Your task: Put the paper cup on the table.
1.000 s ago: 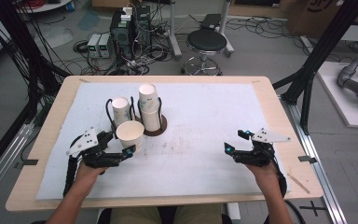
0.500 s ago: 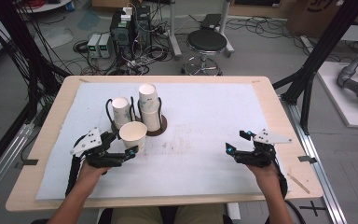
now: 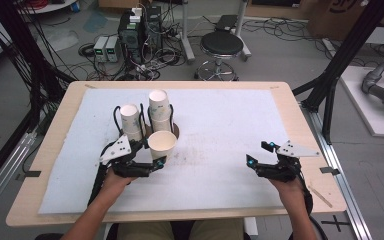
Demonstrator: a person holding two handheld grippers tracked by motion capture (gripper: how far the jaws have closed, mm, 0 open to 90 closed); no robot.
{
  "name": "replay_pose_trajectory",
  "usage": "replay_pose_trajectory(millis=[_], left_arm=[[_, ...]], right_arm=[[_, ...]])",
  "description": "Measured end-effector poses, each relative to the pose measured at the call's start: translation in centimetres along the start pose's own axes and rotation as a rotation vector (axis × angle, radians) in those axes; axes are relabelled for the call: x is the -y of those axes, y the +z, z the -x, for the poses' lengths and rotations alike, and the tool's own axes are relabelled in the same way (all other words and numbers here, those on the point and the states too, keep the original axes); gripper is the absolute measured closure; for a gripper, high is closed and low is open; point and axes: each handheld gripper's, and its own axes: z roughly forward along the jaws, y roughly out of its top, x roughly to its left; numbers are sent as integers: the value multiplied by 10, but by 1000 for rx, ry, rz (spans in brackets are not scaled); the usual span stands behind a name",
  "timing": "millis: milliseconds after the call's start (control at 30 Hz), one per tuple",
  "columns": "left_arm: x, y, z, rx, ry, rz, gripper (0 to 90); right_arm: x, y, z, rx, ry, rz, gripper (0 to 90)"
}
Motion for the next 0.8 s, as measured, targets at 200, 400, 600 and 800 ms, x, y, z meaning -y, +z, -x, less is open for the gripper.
replay_pose_trajectory(millis=[200, 400, 600, 800], left_arm=[[-1, 29, -5, 15, -20, -3, 312], [1, 54, -7, 27, -35, -22, 313], [13, 72, -12, 24, -40, -90, 316], [20, 84, -14, 9, -50, -131, 321]], right_arm=[[-2, 1, 0, 1, 3, 4, 221], [-2, 3, 0, -4, -4, 4, 221], [-2, 3, 1, -7, -7, 6, 221], [-2, 4, -1, -11, -8, 5, 221]])
